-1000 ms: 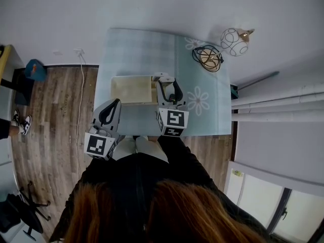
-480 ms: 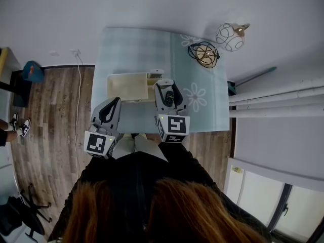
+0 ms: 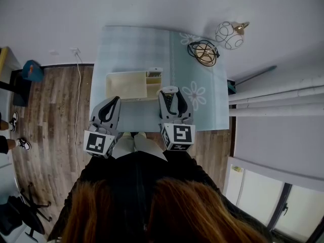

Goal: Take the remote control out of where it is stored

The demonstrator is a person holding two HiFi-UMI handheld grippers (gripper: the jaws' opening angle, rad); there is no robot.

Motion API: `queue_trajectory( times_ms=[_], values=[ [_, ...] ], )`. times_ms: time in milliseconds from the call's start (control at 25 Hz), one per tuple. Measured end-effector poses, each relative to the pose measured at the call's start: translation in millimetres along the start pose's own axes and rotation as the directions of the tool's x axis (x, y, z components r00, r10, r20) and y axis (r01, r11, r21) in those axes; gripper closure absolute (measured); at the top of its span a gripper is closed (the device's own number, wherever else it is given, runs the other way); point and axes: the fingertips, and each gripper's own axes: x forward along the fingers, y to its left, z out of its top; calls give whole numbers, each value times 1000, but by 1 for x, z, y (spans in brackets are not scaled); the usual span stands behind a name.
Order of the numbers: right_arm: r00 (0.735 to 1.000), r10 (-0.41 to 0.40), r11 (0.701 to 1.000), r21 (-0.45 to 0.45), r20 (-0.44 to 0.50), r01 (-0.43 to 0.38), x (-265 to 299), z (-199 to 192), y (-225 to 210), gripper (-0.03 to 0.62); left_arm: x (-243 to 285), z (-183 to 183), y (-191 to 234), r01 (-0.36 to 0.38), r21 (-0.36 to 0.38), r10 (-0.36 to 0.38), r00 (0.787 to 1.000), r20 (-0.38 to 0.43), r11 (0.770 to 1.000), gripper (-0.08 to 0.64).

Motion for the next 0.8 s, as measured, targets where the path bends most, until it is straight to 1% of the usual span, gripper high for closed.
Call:
queue_trajectory(
  times_ms=[160,280,520,800],
  values=[
    [1000,-8,1000,9,4,8,-10,-2,-5,357,2,-2,-1,4,8,-4,1000,-16,1000,554],
    [1000,-16,1000,17,-7,16,-15,-8,-9,357,4,-1,-3,11,7,-11,1000,-11,1000,554],
    [996,-62,998,26,-68,64,-28,-33,-28,357,5,-2,-4,16,8,-16,1000,-20,1000,554],
    [982,-128,991,8,-140,131,-47,-66,-54,357,8,-7,-7,34,11,-33,999,-20,999,554]
  ],
)
